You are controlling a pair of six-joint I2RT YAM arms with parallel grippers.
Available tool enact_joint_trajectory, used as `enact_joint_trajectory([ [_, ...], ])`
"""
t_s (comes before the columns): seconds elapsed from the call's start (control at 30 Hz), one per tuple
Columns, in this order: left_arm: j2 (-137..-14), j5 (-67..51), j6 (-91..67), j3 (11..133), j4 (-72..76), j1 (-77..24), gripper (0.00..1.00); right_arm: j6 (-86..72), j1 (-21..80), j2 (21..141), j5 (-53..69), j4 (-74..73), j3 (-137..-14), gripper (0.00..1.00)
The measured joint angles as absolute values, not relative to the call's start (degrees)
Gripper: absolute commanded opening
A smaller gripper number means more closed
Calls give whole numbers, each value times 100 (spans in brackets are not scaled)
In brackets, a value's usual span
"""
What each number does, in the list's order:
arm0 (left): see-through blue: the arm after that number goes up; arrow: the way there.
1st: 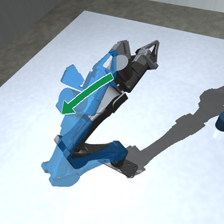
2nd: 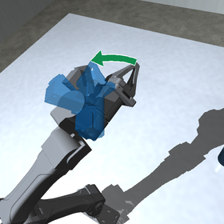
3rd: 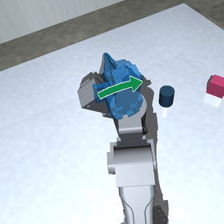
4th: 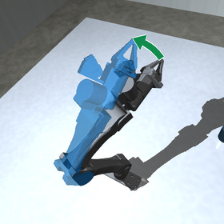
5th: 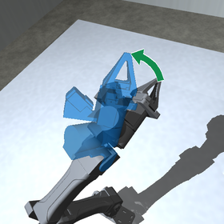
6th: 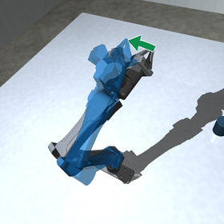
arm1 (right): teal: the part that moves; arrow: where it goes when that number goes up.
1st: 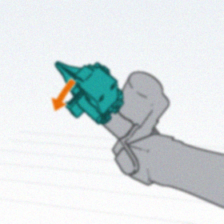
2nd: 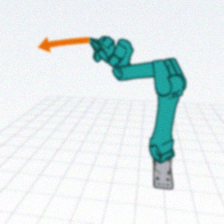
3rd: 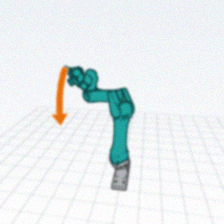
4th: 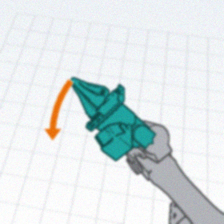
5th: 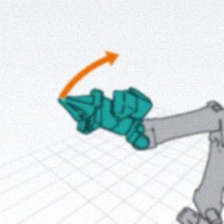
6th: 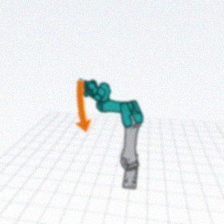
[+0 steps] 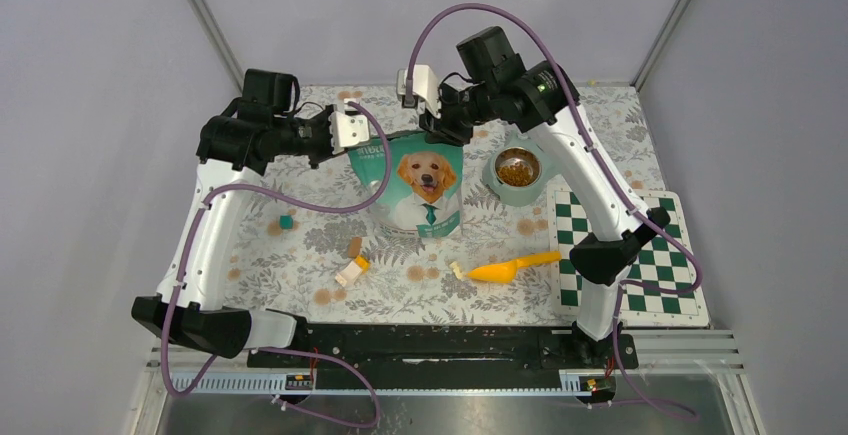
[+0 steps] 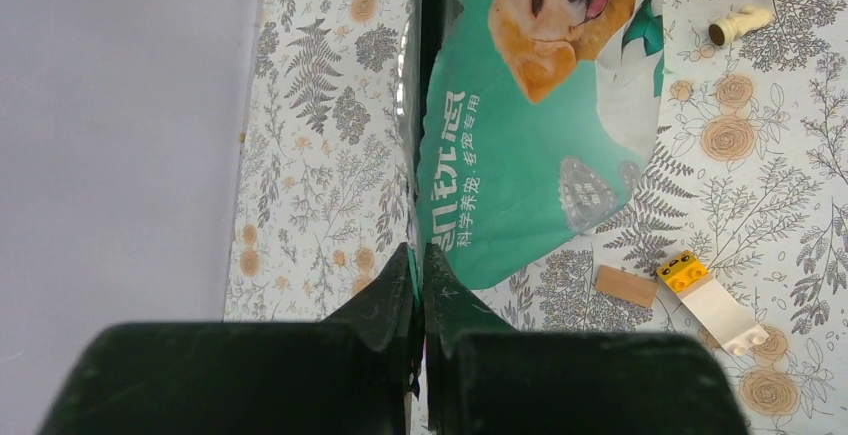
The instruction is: Serve the pet food
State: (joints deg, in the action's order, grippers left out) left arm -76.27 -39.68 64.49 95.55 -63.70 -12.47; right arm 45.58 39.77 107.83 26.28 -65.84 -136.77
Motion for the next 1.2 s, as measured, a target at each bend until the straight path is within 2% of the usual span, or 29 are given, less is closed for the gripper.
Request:
enact_joint_trajectory([
  [0.07,-7625,-3975,6449,9555,-6381,-1247,0,4659,3977,10783,2604,-6705,-13677,26],
  [0.23,-7625,-3986,6453,9568,-6396,-1247,0,4858,3977,10783,2591,-7017,-13708,0],
  [0.43,-7625,-3999,6490,9607,-6469,-1258,0,5015,3997,10783,2550,-7194,-13808,0],
  [0.63,-7638,-4125,6554,9732,-6681,-1328,0,5089,3789,10783,3079,-7476,-13876,0],
  [0.97,-7765,-4504,6488,9791,-6757,-1330,0,4971,3599,10774,3511,-7557,-13968,26],
  [1.2,-7773,-4501,6449,9791,-6740,-1363,0,5026,4007,10746,3216,-7269,-14022,26],
])
